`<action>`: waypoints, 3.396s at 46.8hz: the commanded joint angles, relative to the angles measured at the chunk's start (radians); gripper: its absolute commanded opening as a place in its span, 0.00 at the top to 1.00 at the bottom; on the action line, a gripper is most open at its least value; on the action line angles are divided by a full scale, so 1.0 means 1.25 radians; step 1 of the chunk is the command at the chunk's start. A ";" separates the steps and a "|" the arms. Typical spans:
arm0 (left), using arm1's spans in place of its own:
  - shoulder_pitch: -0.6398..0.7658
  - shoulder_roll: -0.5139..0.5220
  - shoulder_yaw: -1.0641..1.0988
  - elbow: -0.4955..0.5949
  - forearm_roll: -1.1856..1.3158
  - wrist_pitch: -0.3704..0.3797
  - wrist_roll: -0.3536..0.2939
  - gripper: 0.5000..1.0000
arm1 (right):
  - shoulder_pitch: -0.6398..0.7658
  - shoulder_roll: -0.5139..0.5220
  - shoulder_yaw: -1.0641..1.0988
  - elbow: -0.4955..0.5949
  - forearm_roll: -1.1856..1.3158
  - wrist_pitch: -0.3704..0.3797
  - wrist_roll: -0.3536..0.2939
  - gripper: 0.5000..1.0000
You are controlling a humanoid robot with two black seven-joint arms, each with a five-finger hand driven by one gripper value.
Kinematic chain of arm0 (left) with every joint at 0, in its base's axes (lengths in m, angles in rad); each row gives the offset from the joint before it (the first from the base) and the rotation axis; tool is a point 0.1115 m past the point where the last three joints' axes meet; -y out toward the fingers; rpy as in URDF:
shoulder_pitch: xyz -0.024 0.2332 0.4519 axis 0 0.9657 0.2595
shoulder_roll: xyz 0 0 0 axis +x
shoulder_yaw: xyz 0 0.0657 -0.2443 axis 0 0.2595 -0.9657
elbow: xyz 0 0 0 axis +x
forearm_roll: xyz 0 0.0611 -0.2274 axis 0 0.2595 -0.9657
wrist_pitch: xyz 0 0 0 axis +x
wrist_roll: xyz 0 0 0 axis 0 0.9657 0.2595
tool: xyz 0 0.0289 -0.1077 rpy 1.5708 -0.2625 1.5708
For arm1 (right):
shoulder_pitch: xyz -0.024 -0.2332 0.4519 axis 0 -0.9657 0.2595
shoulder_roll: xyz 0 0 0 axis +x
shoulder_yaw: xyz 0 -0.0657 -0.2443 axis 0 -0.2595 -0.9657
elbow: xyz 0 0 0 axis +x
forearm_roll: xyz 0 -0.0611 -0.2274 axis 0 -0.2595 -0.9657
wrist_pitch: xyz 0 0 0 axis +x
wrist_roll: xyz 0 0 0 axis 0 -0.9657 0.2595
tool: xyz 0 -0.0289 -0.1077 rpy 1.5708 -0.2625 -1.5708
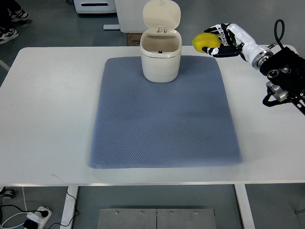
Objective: Put lemon in trash with right hand
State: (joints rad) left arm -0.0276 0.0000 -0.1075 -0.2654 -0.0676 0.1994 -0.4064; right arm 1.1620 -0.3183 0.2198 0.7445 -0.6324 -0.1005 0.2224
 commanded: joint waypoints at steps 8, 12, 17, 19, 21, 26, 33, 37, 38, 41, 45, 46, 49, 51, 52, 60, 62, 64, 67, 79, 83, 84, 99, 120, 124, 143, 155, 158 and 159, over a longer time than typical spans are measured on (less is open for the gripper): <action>0.000 0.000 0.000 0.000 0.000 0.000 0.000 0.00 | 0.083 0.058 -0.032 -0.005 -0.002 -0.030 -0.058 1.00; 0.000 0.000 0.000 0.000 0.000 0.000 0.000 0.00 | 0.110 0.083 -0.060 -0.015 -0.002 -0.044 -0.071 1.00; 0.000 0.000 0.000 0.000 0.000 0.000 0.000 0.00 | 0.129 0.113 -0.087 -0.041 -0.002 -0.052 -0.079 1.00; 0.000 0.000 0.000 0.000 0.000 0.000 0.000 0.00 | 0.134 0.127 -0.095 -0.054 -0.002 -0.055 -0.082 1.00; 0.000 0.000 0.000 0.000 0.000 0.000 0.000 0.00 | 0.139 0.139 -0.102 -0.067 -0.002 -0.058 -0.088 1.00; 0.000 0.000 0.000 0.000 0.000 0.000 0.000 0.00 | 0.148 0.167 -0.125 -0.100 -0.002 -0.064 -0.095 1.00; 0.000 0.000 0.000 0.000 0.000 0.000 0.000 0.00 | 0.158 0.202 -0.170 -0.138 -0.002 -0.078 -0.098 1.00; -0.001 0.000 0.000 0.000 0.000 0.000 0.000 0.00 | 0.170 0.215 -0.189 -0.146 -0.003 -0.084 -0.107 1.00; 0.000 0.000 0.000 0.000 0.000 0.000 0.000 0.00 | 0.172 0.219 -0.194 -0.148 -0.003 -0.086 -0.108 1.00; 0.000 0.000 0.000 0.000 0.000 0.000 0.000 0.00 | 0.174 0.228 -0.209 -0.154 -0.003 -0.093 -0.112 1.00; 0.000 0.000 0.000 0.000 0.000 0.000 0.000 0.00 | 0.176 0.241 -0.222 -0.166 -0.003 -0.101 -0.123 1.00; 0.000 0.000 0.000 0.000 0.000 0.000 0.000 0.00 | 0.177 0.244 -0.225 -0.167 -0.003 -0.102 -0.124 1.00; 0.000 0.000 0.000 0.000 0.000 0.000 0.000 0.00 | 0.177 0.246 -0.231 -0.167 -0.003 -0.102 -0.125 1.00; 0.000 0.000 0.000 0.000 0.000 0.000 0.000 0.00 | 0.176 0.247 -0.233 -0.167 -0.003 -0.104 -0.125 1.00; 0.000 0.000 0.000 0.000 0.000 0.000 0.000 0.00 | 0.176 0.247 -0.236 -0.167 -0.003 -0.104 -0.126 1.00; 0.000 0.000 0.000 0.000 0.000 0.000 0.000 0.00 | 0.166 0.253 -0.236 -0.170 -0.003 -0.104 -0.131 1.00; 0.000 0.000 0.000 0.000 0.000 0.000 0.000 0.00 | 0.165 0.253 -0.236 -0.170 -0.002 -0.104 -0.131 1.00; 0.000 0.000 0.000 0.000 0.000 0.000 0.000 0.00 | 0.163 0.253 -0.236 -0.170 -0.002 -0.104 -0.130 1.00; 0.000 0.000 0.000 0.000 0.000 0.000 0.000 0.00 | 0.159 0.253 -0.236 -0.170 -0.002 -0.102 -0.130 1.00; 0.000 0.000 0.000 0.000 0.000 0.000 0.000 0.00 | 0.155 0.253 -0.233 -0.170 0.000 -0.102 -0.130 0.63; 0.000 0.000 0.000 0.000 0.000 0.000 0.000 0.00 | 0.152 0.253 -0.231 -0.170 0.002 -0.102 -0.130 0.46; 0.000 0.000 0.000 0.000 0.000 0.000 0.000 0.00 | 0.152 0.253 -0.231 -0.169 0.002 -0.102 -0.130 0.42; -0.001 0.000 0.000 0.000 0.000 0.000 0.000 0.00 | 0.153 0.252 -0.229 -0.169 0.002 -0.102 -0.130 0.17; 0.000 0.000 0.000 0.000 0.000 0.000 0.000 0.00 | 0.155 0.223 -0.219 -0.157 0.015 -0.088 -0.131 0.11; 0.000 0.000 0.000 0.000 0.000 0.000 0.000 0.00 | 0.154 0.202 -0.204 -0.150 0.015 -0.075 -0.131 0.10; -0.001 0.000 0.000 0.000 0.000 0.000 0.000 0.00 | 0.068 0.103 0.039 -0.143 0.017 0.001 -0.130 0.07; 0.000 0.000 0.000 0.000 0.000 0.000 0.000 0.00 | -0.010 0.067 0.195 -0.138 0.154 0.001 -0.119 0.05; 0.000 0.000 0.000 0.000 0.000 0.000 0.000 0.00 | -0.028 0.063 0.235 -0.137 0.194 0.001 -0.118 0.04; 0.000 0.000 0.000 0.000 0.000 0.000 0.000 0.00 | -0.032 0.062 0.249 -0.134 0.205 0.001 -0.117 0.04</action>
State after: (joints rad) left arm -0.0279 0.0000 -0.1073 -0.2653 -0.0674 0.1994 -0.4065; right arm 1.1395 -0.2361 0.4830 0.5731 -0.4186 -0.0998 0.0741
